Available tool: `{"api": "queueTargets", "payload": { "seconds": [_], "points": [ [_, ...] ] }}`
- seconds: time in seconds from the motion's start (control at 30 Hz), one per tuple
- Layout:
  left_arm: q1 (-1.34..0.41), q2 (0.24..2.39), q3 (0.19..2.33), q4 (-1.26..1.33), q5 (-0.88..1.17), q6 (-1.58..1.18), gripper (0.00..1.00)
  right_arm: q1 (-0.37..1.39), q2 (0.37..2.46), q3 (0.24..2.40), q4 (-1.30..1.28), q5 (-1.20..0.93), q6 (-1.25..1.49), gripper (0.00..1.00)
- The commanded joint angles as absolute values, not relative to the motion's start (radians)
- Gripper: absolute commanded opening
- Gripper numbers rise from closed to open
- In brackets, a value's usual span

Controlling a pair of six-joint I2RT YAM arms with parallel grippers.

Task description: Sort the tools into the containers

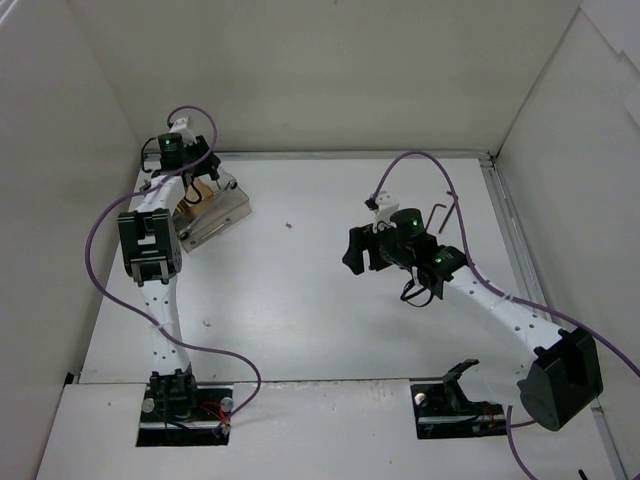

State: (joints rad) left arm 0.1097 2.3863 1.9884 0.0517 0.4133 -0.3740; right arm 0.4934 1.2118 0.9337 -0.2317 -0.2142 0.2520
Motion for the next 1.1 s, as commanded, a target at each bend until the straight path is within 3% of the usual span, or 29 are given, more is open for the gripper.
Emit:
{"api": "queueTargets", "payload": {
  "seconds": [0.0,0.07,0.17,0.43,0.5,0.6,0.83,1.07],
  "points": [
    [0.118,2.286,1.996,0.092,0.403,-0.377,0.37,0.476,1.207,0.971,-0.198,-0.17,0.267,0.71],
    [0.118,2.273,1.982,0.091,0.406,-0.377,0.5,0.472,1.2,0.969,-0.202,-0.169,0.27,0.71],
    [0.127,2.25,1.957,0.107,0.436,-0.382,0.61,0.474,1.178,0.953,-0.207,-0.167,0.273,0.71],
    [0.127,2.096,1.89,0.078,0.439,-0.371,0.82,0.425,1.161,0.966,-0.265,-0.016,0.317,0.72],
    [0.097,1.981,1.852,0.03,0.395,-0.3,0.93,0.364,1.192,0.991,-0.299,0.046,0.336,0.69],
    [0.046,1.89,1.81,-0.064,0.325,-0.256,1.0,0.297,1.247,1.044,-0.327,0.113,0.357,0.64],
    [-0.1,1.629,1.634,-0.253,0.143,-0.256,1.0,0.127,1.44,1.19,-0.347,0.232,0.434,0.46],
    [-0.193,1.279,1.218,-0.287,0.21,-0.356,1.0,0.058,1.696,1.387,-0.413,0.224,0.442,0.35]
  ]
}}
